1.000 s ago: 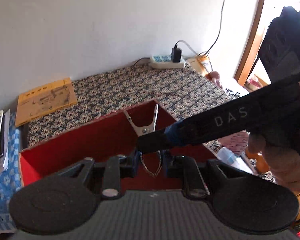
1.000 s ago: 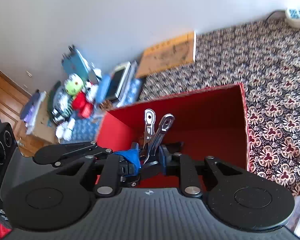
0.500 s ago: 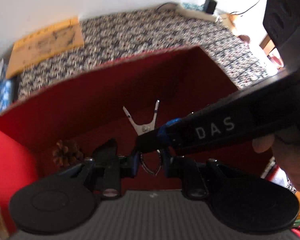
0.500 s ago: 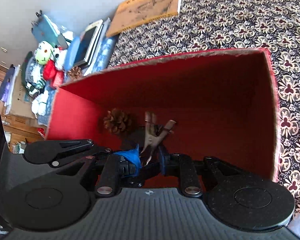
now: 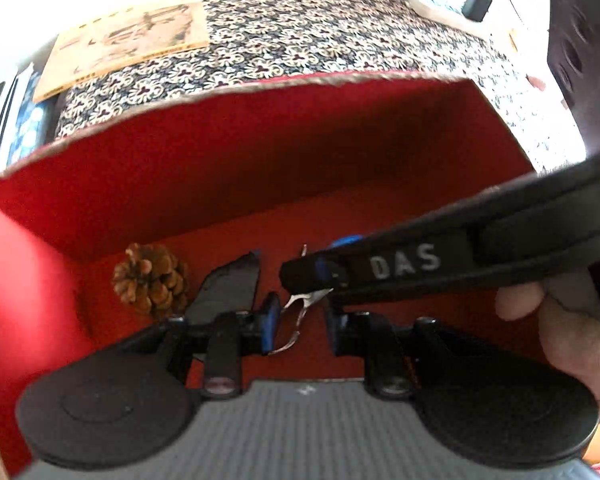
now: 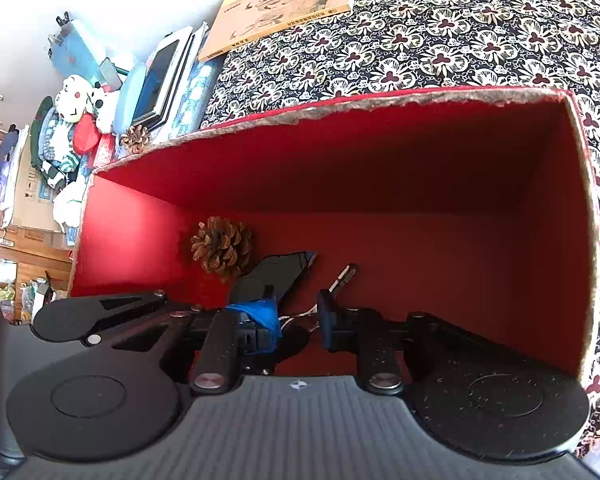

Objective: Organize rigid objects
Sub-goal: 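Carry the clip into the red box beside the black object, then open the right tool to release the clip and lift out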

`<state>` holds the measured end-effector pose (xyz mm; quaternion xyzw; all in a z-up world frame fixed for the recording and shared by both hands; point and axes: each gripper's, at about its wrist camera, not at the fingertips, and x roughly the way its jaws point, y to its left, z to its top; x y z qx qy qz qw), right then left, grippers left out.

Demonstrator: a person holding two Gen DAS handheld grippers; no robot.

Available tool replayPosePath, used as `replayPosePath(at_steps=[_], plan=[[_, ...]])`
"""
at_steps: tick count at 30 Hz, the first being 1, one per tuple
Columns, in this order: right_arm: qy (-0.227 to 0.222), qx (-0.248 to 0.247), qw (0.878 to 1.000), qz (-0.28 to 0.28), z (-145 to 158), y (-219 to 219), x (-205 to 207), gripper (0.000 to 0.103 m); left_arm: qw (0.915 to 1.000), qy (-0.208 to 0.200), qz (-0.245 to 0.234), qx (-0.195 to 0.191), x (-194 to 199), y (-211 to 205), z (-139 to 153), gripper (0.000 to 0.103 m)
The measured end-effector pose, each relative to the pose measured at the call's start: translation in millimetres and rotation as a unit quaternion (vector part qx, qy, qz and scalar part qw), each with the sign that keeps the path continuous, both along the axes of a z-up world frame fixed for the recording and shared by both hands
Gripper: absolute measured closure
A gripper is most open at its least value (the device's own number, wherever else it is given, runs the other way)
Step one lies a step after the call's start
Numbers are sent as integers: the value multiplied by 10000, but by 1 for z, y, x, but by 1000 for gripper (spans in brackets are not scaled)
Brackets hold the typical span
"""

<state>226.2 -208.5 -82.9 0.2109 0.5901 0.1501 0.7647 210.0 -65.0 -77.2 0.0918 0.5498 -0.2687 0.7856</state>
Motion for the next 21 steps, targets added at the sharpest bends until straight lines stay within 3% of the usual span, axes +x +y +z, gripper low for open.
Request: replayPosePath(at_steps=[6, 10, 14, 18, 21], plan=[[159, -279, 9995, 12, 2, 3, 0, 95, 9999, 25, 44, -128, 0, 4, 1, 81], [272, -427, 9987, -83, -2, 6, 3, 95, 9998, -115, -31, -134, -5, 5, 6, 57], [559, -444, 9973, -150, -15, 9, 8, 94, 9998, -87, -148, -67, -5, 1, 5, 57], [795, -361, 9959, -233, -25, 9, 13, 97, 9983, -363, -386, 235, -15, -7, 9, 56], [719, -415, 9964, -184, -25, 13, 18, 95, 9961, -555, -576, 363, -25, -9, 15, 55]])
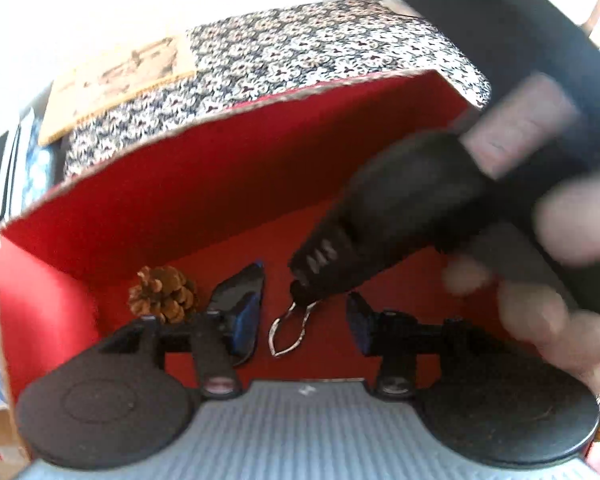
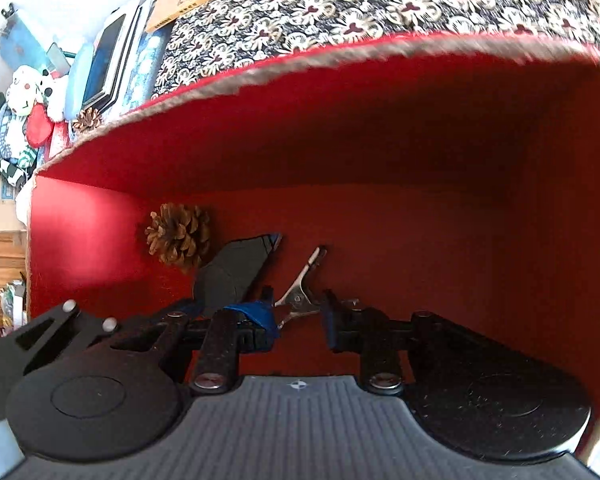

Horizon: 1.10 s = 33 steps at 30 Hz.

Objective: Organize rigid objects
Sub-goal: 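Open the right tool to release the clip and lift out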

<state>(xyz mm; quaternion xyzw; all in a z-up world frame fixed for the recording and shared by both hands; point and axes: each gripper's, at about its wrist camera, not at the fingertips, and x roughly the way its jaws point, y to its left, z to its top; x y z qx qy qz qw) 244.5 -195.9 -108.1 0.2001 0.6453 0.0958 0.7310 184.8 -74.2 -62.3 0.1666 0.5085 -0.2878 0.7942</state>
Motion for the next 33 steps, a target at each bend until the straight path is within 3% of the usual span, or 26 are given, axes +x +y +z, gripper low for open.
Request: replayPosePath(at_steps=[6, 12, 22, 33], plan=[[-457, 99, 9989, 59, 1, 2, 4, 94, 9998, -206, 30, 42, -11, 6, 9, 52], [-1042, -226, 9938, 304, 25, 13, -2, 94, 9983, -432, 394, -11, -15, 22, 20, 52], [-1695, -341, 9849, 12, 55, 7, -34, 94, 9917, -702, 1065, -186, -16, 46, 40, 49], [-2098, -523, 9756, -388, 74, 9, -75, 94, 9867, -996, 1271, -171, -38, 57, 58, 43]])
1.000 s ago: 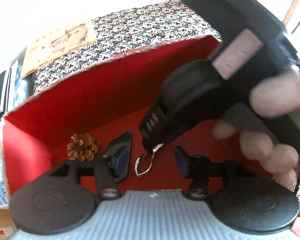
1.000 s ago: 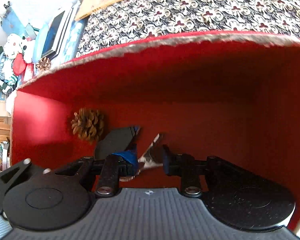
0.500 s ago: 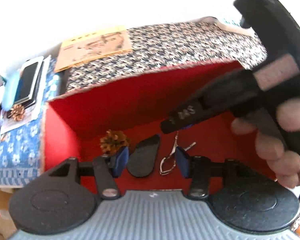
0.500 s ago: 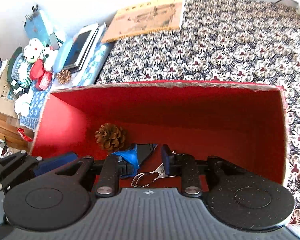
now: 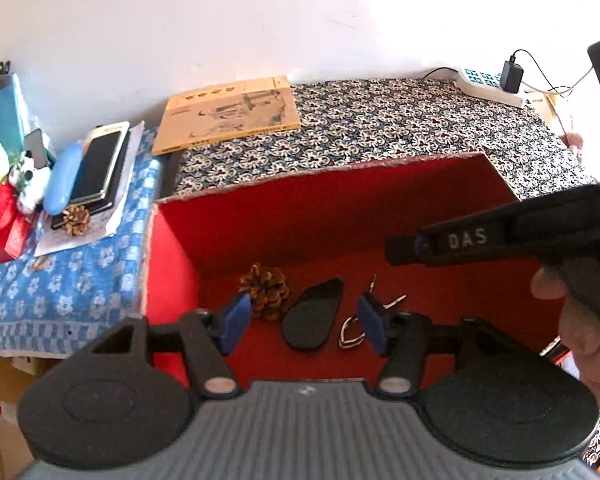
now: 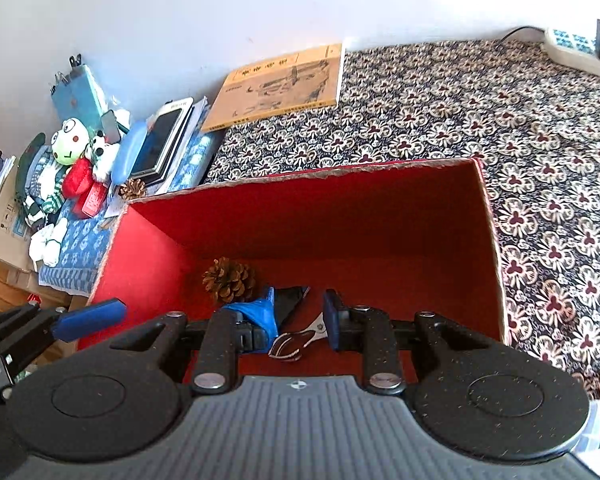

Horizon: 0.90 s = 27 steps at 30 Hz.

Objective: Organize rigid objects
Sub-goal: 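Open the right tool to release the clip and lift out, then move the right tool out of the box toward the yellow tape measure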

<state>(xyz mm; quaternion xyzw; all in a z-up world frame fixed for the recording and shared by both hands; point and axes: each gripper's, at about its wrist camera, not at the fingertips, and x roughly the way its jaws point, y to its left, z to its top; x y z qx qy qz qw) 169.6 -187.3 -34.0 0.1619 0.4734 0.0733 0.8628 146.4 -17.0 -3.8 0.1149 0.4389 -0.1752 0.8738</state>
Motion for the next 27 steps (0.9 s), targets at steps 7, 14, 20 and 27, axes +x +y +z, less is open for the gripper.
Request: replayPosePath(at_steps=[7, 14, 20, 27], plan=[[-241, -69, 9997, -81, 6, 9, -25, 94, 9996, -191, 135, 178, -18, 5, 9, 39], [-529, 50, 9984, -177, 18, 14, -50, 94, 9982, -378, 269, 371, -37, 14, 15, 36], [-765, 95, 9968, -201, 27, 21, -69, 94, 9976, -414, 367, 420, -48, 22, 21, 35], [-921, 82, 9956, -178, 32, 29, -87, 94, 9967, -486, 377, 530, -60, 25, 23, 35]])
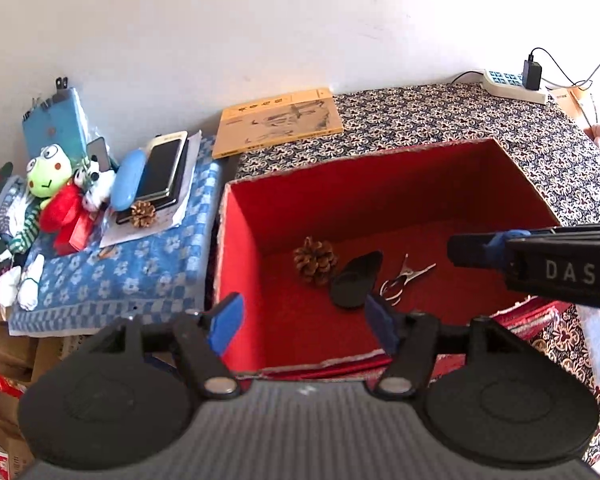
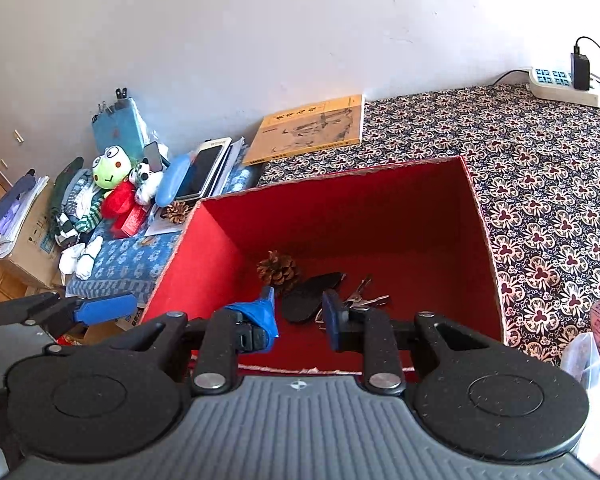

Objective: Organize rigid objects
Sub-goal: 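Move the right tool out of the box toward the yellow tape measure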

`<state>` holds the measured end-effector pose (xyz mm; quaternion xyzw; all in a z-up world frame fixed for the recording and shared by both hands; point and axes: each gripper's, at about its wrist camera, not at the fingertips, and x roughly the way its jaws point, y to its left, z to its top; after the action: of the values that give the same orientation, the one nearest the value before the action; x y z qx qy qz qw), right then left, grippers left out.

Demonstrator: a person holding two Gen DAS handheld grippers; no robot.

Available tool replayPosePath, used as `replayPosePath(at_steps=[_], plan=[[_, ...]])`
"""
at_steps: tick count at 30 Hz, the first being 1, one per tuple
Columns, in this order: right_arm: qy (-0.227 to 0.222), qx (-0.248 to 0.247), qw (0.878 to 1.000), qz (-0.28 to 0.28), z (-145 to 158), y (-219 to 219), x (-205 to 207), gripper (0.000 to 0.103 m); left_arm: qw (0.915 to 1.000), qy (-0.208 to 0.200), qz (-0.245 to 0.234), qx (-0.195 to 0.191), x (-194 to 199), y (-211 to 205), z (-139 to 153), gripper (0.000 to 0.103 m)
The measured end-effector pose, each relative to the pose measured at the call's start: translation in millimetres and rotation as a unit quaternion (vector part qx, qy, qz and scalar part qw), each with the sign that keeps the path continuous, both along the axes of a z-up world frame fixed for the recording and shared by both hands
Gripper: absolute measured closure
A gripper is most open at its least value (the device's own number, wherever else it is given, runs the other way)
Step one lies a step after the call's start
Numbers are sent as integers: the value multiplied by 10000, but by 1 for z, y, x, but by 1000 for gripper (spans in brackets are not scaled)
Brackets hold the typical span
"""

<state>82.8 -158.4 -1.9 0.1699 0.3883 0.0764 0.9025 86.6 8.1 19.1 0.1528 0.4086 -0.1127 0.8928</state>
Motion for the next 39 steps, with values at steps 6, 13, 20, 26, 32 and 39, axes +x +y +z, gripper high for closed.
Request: replayPosePath(at_steps=[6, 13, 20, 26, 32, 39], plan=[[-82, 159, 9998, -14, 1, 6, -8, 95, 10000, 17, 30, 40, -7, 6, 0, 35], [-242, 289, 9993, 67, 1, 14, -19, 94, 9999, 57, 67, 85, -12, 16, 0, 35], [-433, 307, 9985, 103, 3, 18, -33, 94, 9999, 84, 83, 39, -18, 25, 1, 35], [-614, 152, 9976, 271, 5, 26, -42, 94, 9999, 152, 80, -1, -25, 30, 1, 35], [-522, 244, 9977, 364, 1, 25, -44, 93, 9996, 241, 125, -1, -27, 33, -1, 35], [-456, 204, 9974, 513, -6, 31, -54, 92, 9991, 378, 181, 46, -32, 37, -7, 35]])
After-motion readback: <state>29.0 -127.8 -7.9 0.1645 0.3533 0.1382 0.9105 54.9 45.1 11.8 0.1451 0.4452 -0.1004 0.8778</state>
